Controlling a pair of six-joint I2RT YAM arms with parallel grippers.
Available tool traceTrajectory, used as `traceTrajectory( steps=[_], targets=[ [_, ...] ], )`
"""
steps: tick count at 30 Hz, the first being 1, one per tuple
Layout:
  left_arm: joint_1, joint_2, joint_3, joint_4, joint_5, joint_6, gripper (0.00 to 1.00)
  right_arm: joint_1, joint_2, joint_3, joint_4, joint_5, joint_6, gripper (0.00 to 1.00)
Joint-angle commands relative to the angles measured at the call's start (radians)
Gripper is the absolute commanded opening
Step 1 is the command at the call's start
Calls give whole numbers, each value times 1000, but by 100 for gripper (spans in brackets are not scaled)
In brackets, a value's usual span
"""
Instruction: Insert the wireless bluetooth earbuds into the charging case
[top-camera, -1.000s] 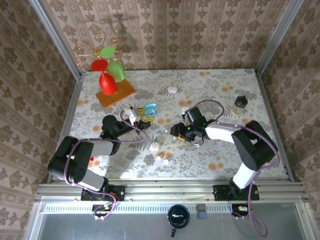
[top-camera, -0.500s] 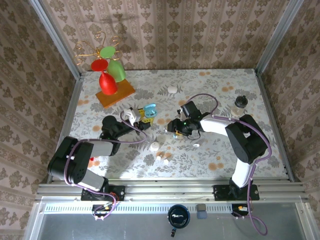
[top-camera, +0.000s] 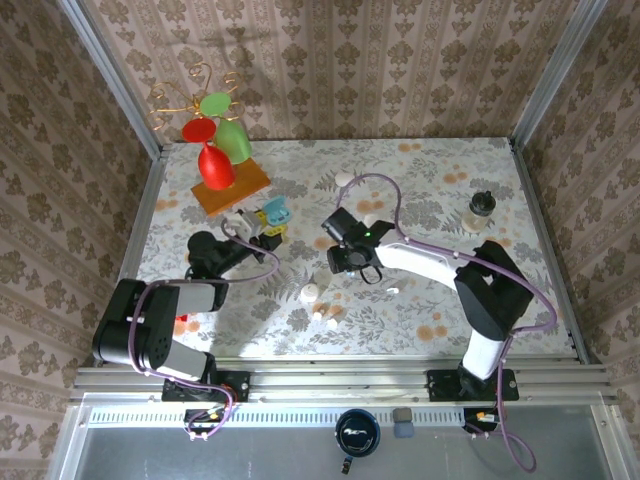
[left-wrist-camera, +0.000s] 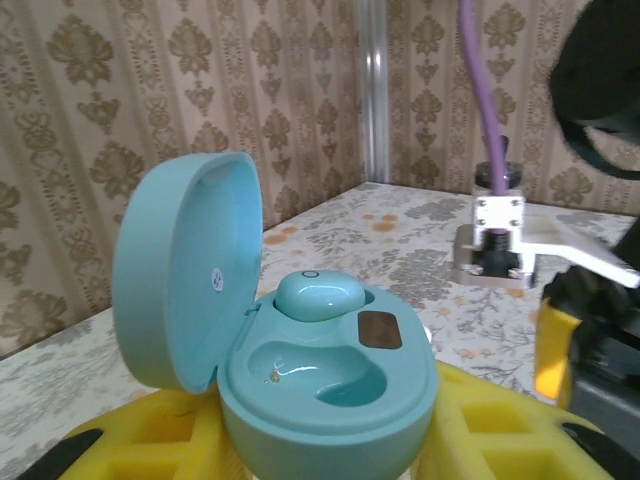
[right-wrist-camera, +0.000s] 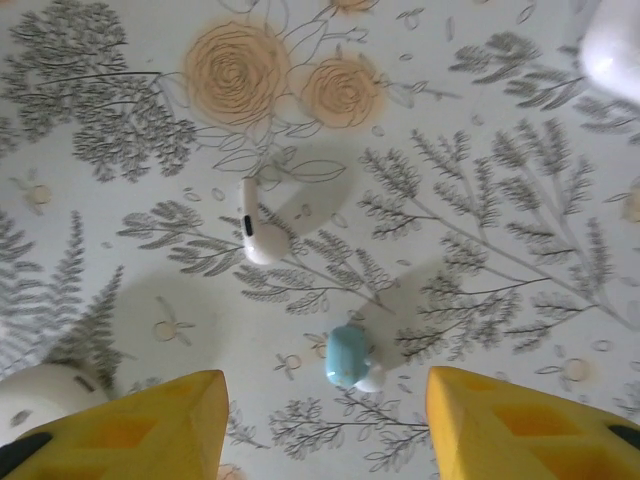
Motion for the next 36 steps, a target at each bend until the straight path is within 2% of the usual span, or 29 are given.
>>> traceTrajectory(
  steps=[1,6,14,21,36],
  targets=[
    [26,-21,-12,27,-13,3,38,45,77,56,-175,247,-16,57],
    [55,-14,-18,26,-30,16,37,113,187,184,-286,360,-47,57],
    [62,-10,-11,26,-27,18,37,176,308,288,-351,415,-76,46],
    [62,-7,-14,26,-17,20,37,181,346,301,-353,435,-72,37],
    [61,-6,-11,28,-7,8,37,181,404,314,-386,452,-60,31]
  ],
)
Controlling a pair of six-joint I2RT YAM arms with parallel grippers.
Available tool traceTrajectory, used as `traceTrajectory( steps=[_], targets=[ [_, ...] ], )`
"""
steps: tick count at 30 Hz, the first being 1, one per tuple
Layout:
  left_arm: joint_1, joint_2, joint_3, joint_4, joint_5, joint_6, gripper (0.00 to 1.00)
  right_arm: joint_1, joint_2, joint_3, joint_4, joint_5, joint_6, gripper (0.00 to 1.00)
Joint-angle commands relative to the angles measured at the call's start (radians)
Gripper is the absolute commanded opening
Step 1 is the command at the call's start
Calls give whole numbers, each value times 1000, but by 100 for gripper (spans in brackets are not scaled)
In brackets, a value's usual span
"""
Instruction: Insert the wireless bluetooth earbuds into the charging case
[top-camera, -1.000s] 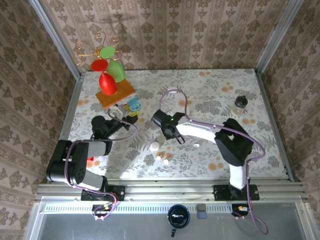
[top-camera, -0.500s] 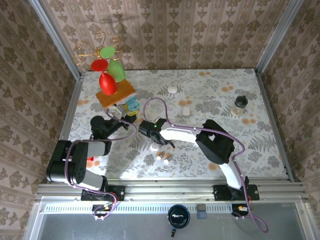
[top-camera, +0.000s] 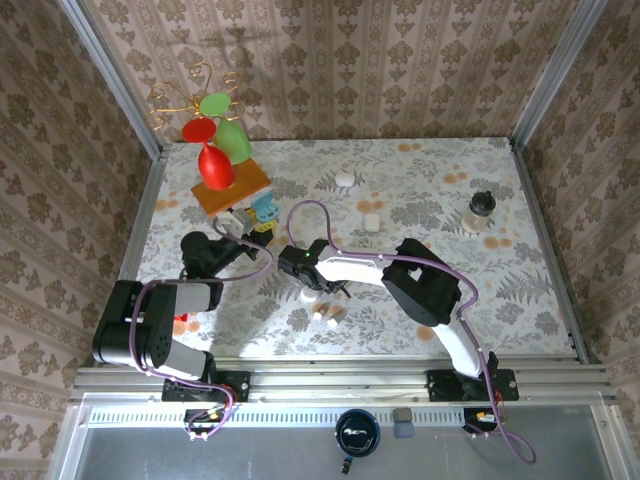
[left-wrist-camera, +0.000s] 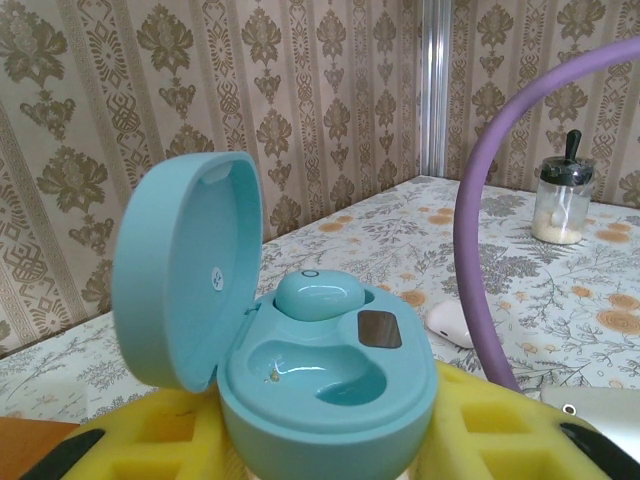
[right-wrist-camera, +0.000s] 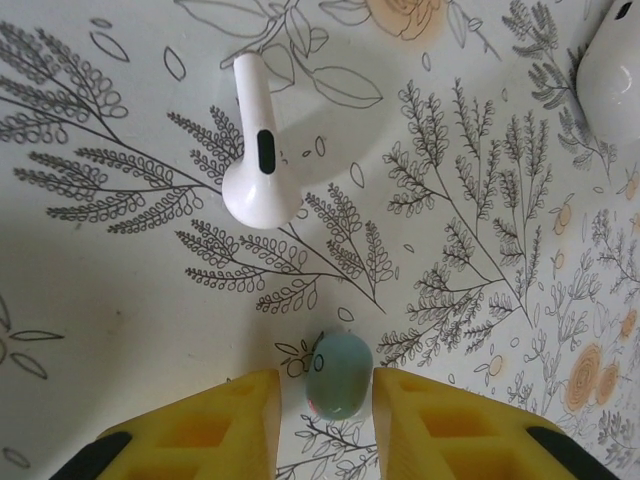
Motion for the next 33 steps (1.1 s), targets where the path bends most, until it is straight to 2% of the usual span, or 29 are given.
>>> traceTrajectory(
  steps=[1,13,19,26,33],
  targets=[
    [6,-5,-2,26,20,7,37,-2,19,23,-38,44,15,31],
    [5,-2,-2,26,33,4,37,-4,23,28,-41,53,-3,21],
    [0,1,-2,27,40,14,37,-28,-41,-2,7,-8,1,19],
    [-30,10,-1,26,37,36,37,-122,-219,-138,163,-200,40,19],
    [-98,51,24,28,27,64,37,-277,-468,-353,448,-576,133,17]
  ],
)
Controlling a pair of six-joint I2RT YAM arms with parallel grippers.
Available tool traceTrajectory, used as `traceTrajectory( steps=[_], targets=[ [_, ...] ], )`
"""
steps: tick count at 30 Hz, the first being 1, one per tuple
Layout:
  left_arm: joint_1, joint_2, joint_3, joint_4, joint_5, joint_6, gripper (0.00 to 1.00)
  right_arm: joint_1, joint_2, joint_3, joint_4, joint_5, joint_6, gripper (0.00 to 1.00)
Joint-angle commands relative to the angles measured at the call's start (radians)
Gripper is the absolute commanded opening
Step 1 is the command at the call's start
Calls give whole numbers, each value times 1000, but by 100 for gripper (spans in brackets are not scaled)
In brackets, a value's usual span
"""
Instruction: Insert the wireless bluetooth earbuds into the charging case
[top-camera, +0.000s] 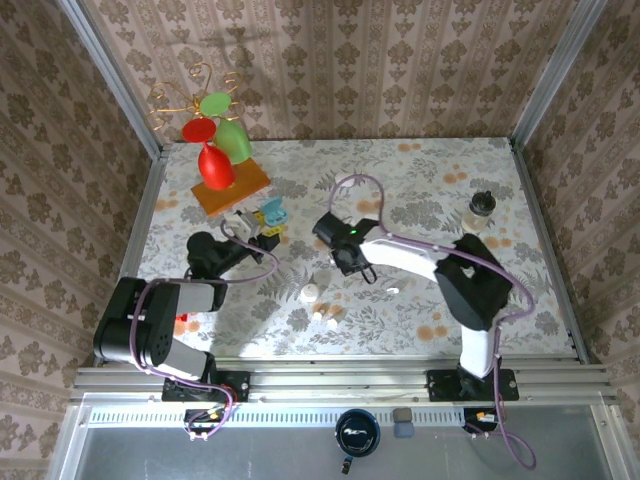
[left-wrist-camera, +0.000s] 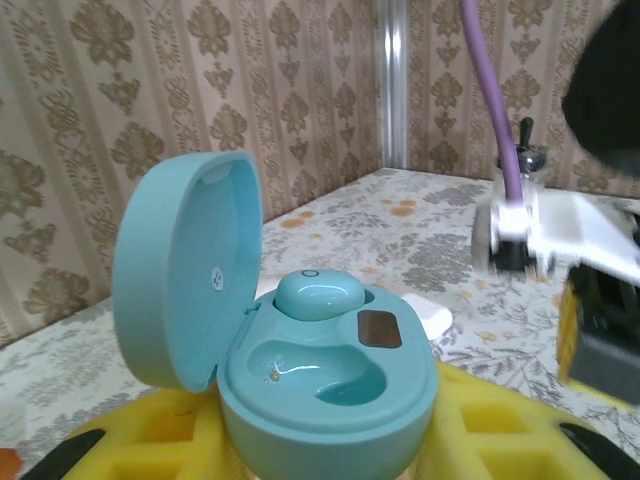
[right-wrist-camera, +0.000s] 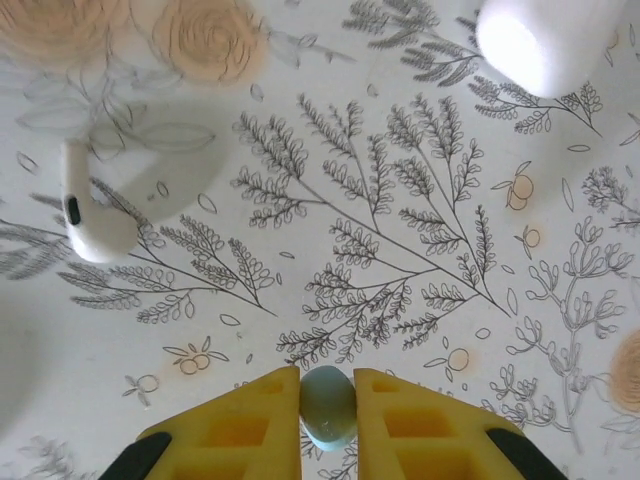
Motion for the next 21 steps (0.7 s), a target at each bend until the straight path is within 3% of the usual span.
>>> traceTrajectory(
  steps=[1,15,21],
  targets=[
    [-33,25,29,29,7,38,37,-64,-120,-97,203,-262,89,16],
    [-127,108,82,29,2,75,37,-165,-368,-356,765,-666,244,16],
    [-162,131,99,28,18,98,37,-163,-377,-342,832,-751,251,17]
  ],
)
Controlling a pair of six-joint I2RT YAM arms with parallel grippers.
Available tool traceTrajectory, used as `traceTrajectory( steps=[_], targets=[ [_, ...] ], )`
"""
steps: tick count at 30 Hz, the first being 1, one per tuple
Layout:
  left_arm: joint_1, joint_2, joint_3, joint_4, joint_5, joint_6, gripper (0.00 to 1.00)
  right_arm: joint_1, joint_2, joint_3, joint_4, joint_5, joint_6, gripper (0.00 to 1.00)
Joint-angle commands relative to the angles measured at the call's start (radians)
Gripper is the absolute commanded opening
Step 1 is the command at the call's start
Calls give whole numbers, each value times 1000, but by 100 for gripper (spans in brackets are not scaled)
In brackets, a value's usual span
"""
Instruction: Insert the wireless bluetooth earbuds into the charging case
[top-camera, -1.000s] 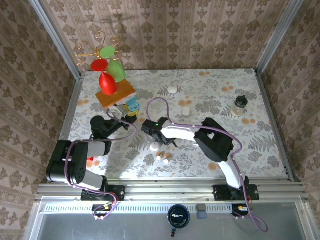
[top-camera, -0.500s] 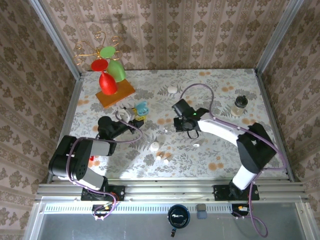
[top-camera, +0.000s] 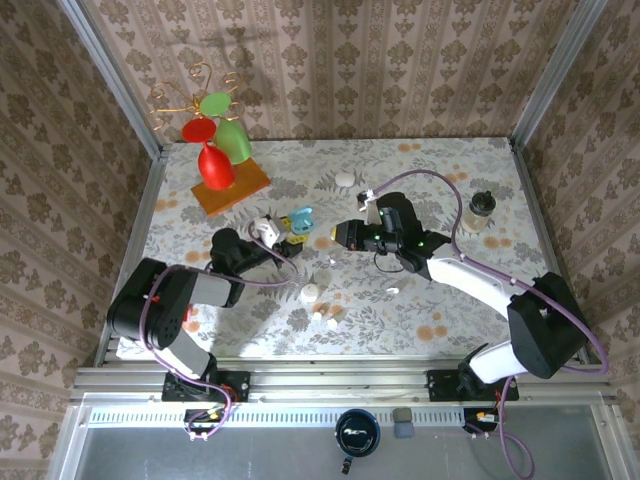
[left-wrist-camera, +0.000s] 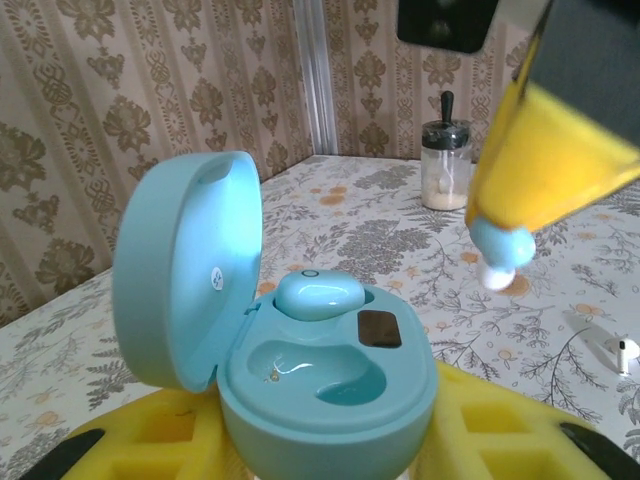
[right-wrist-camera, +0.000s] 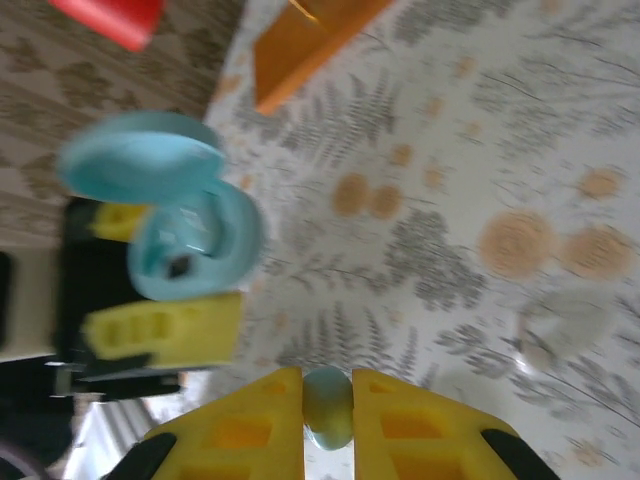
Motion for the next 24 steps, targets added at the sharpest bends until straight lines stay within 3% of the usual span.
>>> traceTrajectory(
  steps=[1,24],
  targets=[
    [-20,19,33,28,25,36,37,-1,-20,17,90,-86,19,17],
    [-107,81,72,29,50,67,37,47,66,90,96,-95,-19,17]
  ],
)
